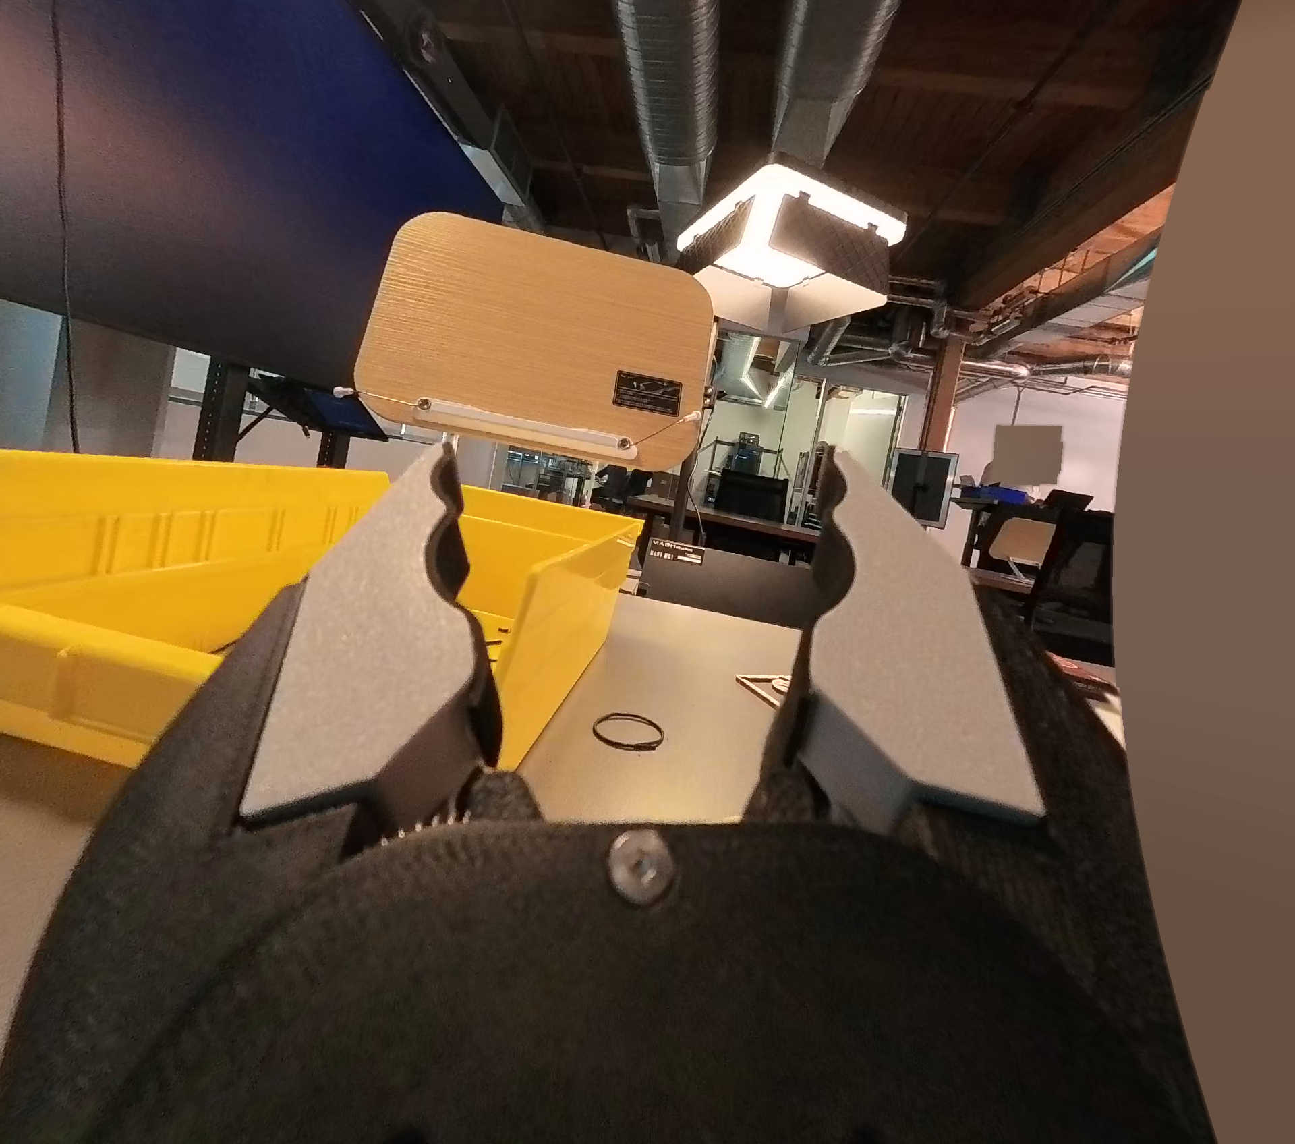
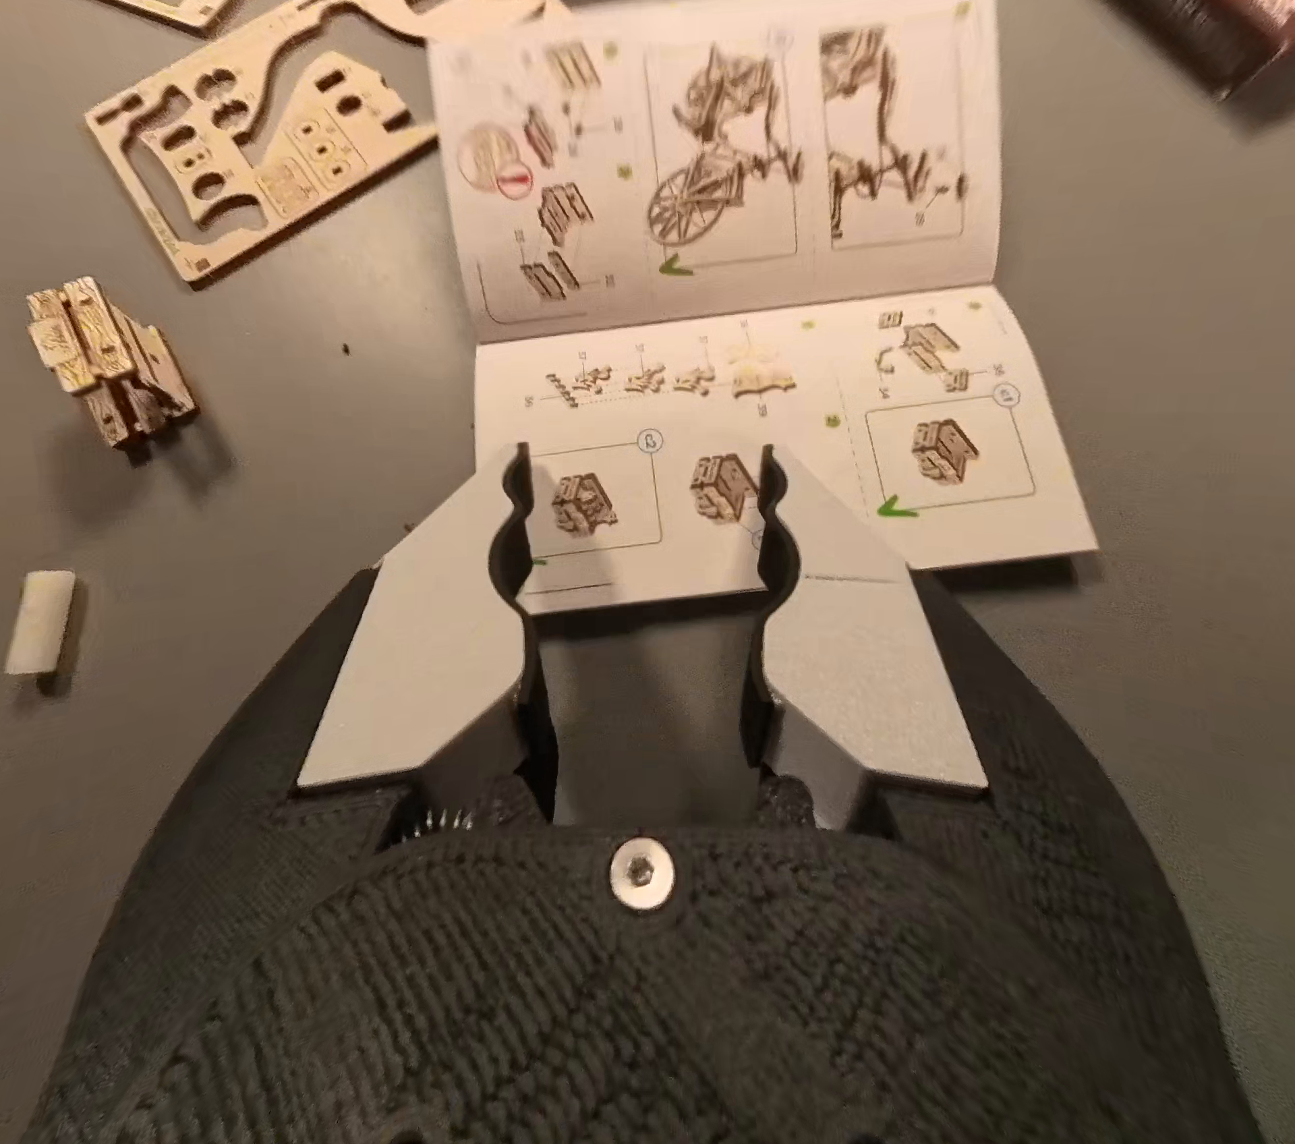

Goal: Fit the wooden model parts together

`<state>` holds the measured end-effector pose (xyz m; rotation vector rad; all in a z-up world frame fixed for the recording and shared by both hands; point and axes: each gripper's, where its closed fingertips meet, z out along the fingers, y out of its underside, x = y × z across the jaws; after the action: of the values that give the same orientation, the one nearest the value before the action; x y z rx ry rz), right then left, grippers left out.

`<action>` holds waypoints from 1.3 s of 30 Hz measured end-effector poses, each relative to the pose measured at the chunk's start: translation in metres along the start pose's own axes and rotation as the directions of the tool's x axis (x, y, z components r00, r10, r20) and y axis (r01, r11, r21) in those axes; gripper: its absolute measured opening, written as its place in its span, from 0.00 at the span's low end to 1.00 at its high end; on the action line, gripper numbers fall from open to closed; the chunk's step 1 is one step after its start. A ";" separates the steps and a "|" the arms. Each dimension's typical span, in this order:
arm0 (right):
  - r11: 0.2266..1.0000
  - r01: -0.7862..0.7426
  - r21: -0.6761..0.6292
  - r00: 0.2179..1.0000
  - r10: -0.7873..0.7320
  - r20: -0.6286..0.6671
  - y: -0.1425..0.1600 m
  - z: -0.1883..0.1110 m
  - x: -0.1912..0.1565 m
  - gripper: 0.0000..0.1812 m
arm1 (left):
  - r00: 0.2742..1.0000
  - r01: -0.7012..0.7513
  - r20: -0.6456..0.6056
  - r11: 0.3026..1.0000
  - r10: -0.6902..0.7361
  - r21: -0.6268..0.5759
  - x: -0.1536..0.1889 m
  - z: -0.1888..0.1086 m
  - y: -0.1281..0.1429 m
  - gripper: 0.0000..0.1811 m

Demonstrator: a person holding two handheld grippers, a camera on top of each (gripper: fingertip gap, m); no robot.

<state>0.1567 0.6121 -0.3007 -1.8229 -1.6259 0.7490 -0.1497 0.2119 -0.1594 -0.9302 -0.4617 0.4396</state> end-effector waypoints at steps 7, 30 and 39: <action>1.000 -0.018 -0.020 1.000 0.019 0.015 0.008 0.001 0.004 0.33 | 1.000 -0.003 0.005 1.000 0.003 -0.008 -0.001 0.000 0.002 0.54; 0.997 0.053 -0.051 0.999 -0.052 0.011 0.016 -0.005 0.006 0.33 | 1.000 0.000 0.012 1.000 0.000 -0.012 -0.004 -0.001 0.003 0.54; 0.997 0.057 -0.048 0.998 -0.056 0.011 0.016 -0.005 0.006 0.33 | 1.000 0.001 0.012 1.000 -0.001 -0.013 -0.004 -0.001 0.003 0.54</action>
<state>0.1714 0.6161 -0.3094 -1.8011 -1.7080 0.7001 -0.1533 0.2107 -0.1630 -0.9399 -0.4764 0.4426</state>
